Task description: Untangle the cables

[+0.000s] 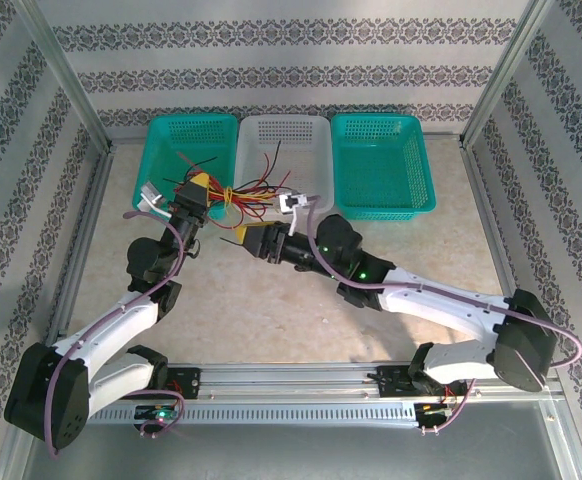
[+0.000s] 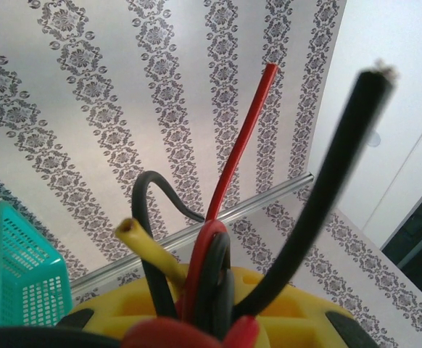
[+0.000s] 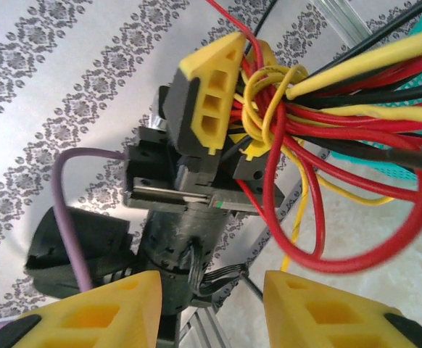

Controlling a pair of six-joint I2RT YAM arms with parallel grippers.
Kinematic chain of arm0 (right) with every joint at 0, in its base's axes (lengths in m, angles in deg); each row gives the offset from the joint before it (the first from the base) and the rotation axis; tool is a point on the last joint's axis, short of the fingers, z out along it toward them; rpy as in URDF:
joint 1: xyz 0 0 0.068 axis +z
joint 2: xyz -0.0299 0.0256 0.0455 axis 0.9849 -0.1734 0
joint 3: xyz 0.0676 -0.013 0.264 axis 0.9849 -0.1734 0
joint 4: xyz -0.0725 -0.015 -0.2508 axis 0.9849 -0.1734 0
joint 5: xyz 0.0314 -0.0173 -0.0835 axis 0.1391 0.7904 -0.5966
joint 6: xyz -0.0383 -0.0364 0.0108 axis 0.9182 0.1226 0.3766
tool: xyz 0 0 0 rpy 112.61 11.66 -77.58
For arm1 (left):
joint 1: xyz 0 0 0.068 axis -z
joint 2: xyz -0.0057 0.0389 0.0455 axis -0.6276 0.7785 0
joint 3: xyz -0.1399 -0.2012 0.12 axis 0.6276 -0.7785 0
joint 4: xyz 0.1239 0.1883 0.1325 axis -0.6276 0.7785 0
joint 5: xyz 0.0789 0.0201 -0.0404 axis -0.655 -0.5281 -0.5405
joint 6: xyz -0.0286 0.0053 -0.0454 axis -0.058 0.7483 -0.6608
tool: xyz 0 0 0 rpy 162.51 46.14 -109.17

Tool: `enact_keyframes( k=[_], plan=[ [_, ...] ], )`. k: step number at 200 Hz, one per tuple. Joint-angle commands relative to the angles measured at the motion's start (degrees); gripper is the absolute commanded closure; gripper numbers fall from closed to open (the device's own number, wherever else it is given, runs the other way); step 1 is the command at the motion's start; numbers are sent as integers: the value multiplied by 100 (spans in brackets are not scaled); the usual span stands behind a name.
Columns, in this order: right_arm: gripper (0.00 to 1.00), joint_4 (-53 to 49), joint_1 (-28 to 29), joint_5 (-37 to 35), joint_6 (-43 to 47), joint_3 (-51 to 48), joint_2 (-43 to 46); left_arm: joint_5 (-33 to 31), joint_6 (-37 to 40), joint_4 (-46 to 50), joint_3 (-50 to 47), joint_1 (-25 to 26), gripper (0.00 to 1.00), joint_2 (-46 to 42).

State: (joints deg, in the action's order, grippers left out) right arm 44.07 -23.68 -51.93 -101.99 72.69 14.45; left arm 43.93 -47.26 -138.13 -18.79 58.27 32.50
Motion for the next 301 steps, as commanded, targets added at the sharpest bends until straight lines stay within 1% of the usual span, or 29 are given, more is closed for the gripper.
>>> enact_keyframes(
  k=[1, 15, 48, 71, 105, 138, 162, 178, 202, 219, 233, 271, 287, 301],
  plan=[
    [60, 44, 105, 103, 43, 316, -203, -33, 240, -135, 1, 15, 100, -214],
    [63, 44, 131, 121, 13, 390, -312, -31, 279, -109, 2, 20, 100, -245],
    [64, -74, 167, -27, -113, 506, -566, -6, 298, -148, -7, 17, 100, -239],
    [65, -307, 158, -229, -106, 604, -652, 37, 296, -212, -7, 16, 100, -212],
    [67, -648, 141, -343, -63, 844, -849, 66, 370, -204, -24, 13, 100, -256],
    [54, -651, 82, -551, -110, 687, -803, 21, 386, -208, -83, 15, 100, -296],
    [42, -663, 31, -634, -107, 654, -751, 29, 386, -186, -102, 17, 100, -302],
    [40, -677, -7, -657, -106, 672, -761, 33, 367, -189, -115, 20, 100, -305],
    [48, -685, -17, -526, -121, 813, -910, 37, 372, -171, -112, 20, 100, -320],
    [57, -668, -24, -397, -176, 919, -1043, 33, 382, -151, -112, 19, 100, -333],
    [62, -660, -9, -337, -201, 973, -1104, 20, 398, -147, -119, 16, 100, -335],
    [66, -663, -16, -264, -236, 1042, -1195, 33, 390, -185, -113, 16, 100, -280],
    [73, -661, -9, -190, -264, 1106, -1266, 28, 390, -225, -106, 14, 100, -244],
    [75, -642, -9, -113, -285, 1151, -1303, 30, 415, -230, -105, 12, 100, -240]
  ],
)
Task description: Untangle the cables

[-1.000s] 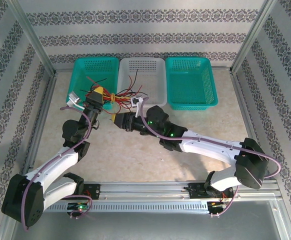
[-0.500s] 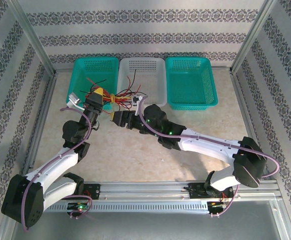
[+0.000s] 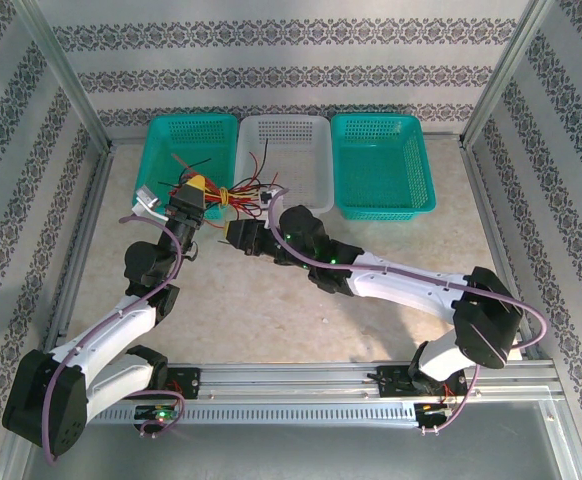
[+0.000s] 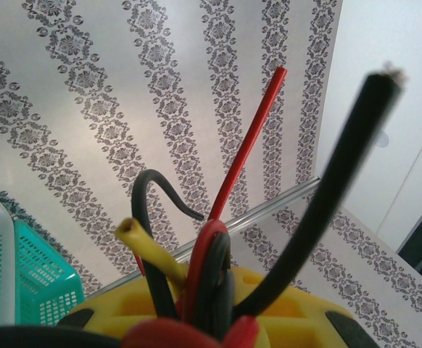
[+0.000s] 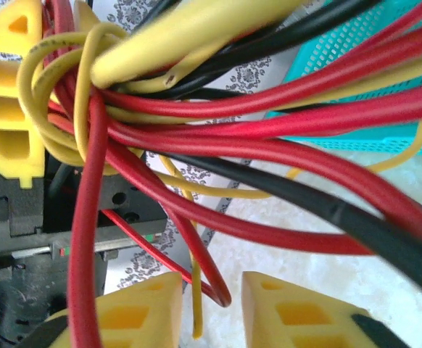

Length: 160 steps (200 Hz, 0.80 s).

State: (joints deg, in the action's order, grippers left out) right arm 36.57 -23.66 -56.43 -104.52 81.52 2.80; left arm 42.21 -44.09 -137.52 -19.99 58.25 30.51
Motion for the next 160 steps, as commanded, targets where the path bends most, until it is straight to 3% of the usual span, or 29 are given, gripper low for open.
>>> enact_keyframes(
  k=[1, 28, 56, 87, 98, 108, 138, 160],
  plan=[
    [75, 117, -11, 347, -39, 277, -142, 202, 103, -291, 16, 14, 100, -41],
    [73, 214, -2, 467, -125, 277, -155, 210, 194, -224, 17, 18, 100, -72],
    [84, 234, 43, 494, -141, 301, -197, 205, 191, -246, 17, 20, 100, -59],
    [89, 196, 50, 540, -221, 367, -342, 92, 104, -342, 7, 15, 100, -29],
    [100, 212, 59, 579, -231, 391, -378, 30, 107, -344, -9, 22, 100, -41],
    [100, 190, 75, 540, -201, 359, -371, -58, 62, -344, -36, 18, 100, -53],
    [100, 54, 97, -193, -300, -411, -72, -480, -697, -822, -174, 22, 100, 113],
    [100, 477, -101, -429, -679, -1244, 25, -228, -1304, -1699, 9, 23, 100, 585]
  ],
)
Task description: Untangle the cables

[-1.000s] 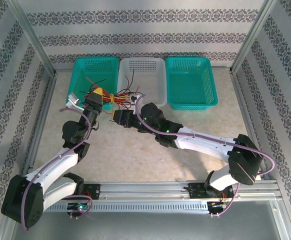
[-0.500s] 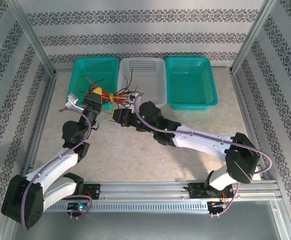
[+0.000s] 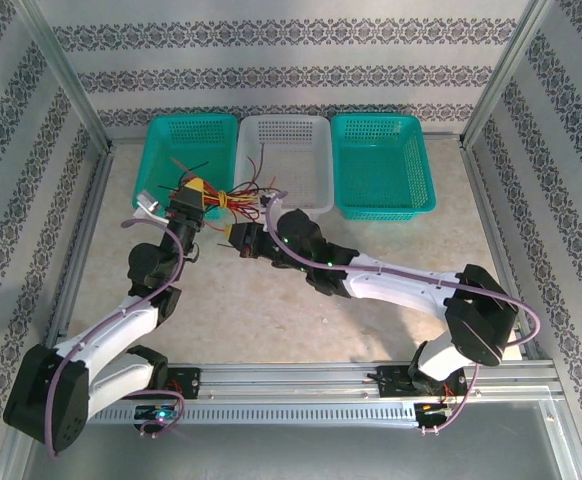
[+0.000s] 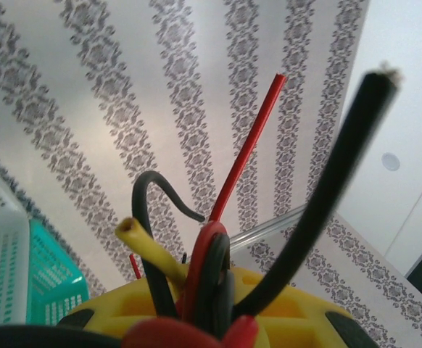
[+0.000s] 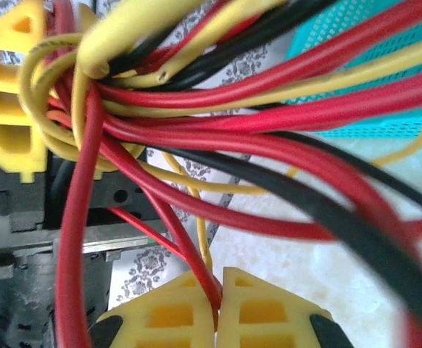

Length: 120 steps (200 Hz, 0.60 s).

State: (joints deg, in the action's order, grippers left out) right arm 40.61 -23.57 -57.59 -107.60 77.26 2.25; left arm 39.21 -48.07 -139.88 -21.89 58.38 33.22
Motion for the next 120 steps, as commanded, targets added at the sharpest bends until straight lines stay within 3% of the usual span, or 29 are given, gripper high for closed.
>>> enact_keyframes(
  k=[1, 15, 56, 120],
  plan=[
    [100, 99, -117, -308, -389, -848, 78, 93, -934, -1506, 216, 14, 100, 348],
    [100, 646, -270, -234, -680, -1228, -12, 372, -1245, -1725, 478, 158, 100, 601],
    [100, 1381, -797, -268, -1056, -1622, -345, 826, -1057, -1725, 1054, 872, 100, 606],
    [100, 1102, -2192, -651, -574, -2129, 632, 904, -1331, -1728, 383, 1024, 100, 600]
  ],
)
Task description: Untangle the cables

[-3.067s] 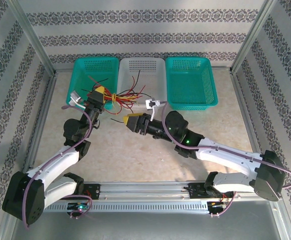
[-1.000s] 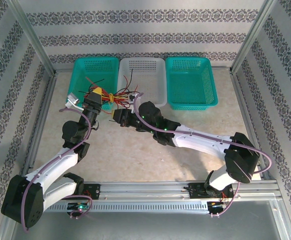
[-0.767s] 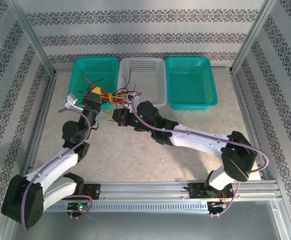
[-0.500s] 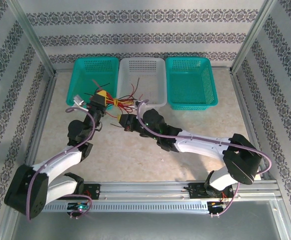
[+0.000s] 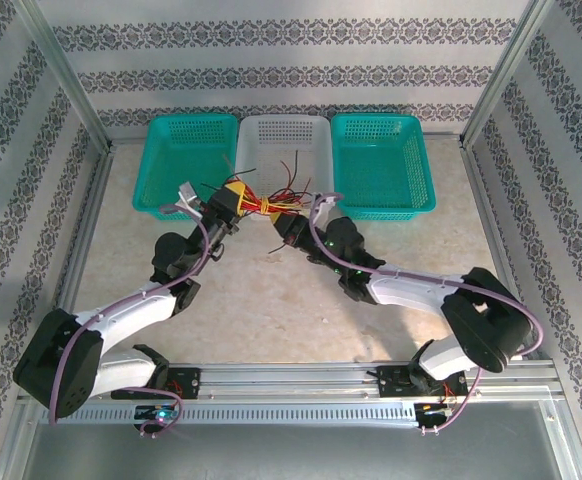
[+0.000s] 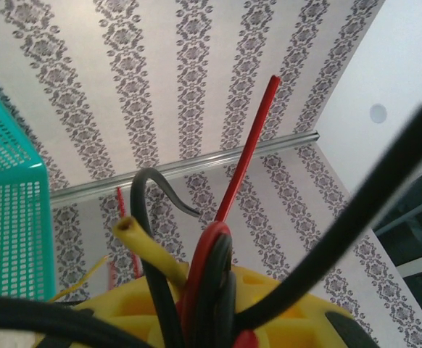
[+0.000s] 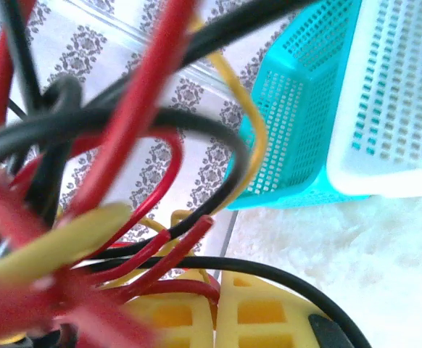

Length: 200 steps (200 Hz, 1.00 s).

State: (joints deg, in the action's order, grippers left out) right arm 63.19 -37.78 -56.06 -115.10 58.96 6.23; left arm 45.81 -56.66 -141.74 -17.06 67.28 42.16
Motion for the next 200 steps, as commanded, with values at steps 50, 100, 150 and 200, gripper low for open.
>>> enact_keyframes(
  k=[50, 100, 150, 200],
  plan=[
    [100, -2519, -1502, -489, 1483, 677, 1161, 868, -514, -1539, -578, 145, 100, -125],
    [100, -3415, -1384, 99, 2575, 1492, 1555, 935, -306, -1530, -798, 102, 100, -35],
    [38, -5295, -818, -1003, 2941, 772, 2753, 1854, 708, -1300, -252, -322, 100, -151],
    [20, -7803, -1445, -1129, 3087, 962, 4652, 3480, 4250, 2121, 561, -309, 100, -1181]
  ],
)
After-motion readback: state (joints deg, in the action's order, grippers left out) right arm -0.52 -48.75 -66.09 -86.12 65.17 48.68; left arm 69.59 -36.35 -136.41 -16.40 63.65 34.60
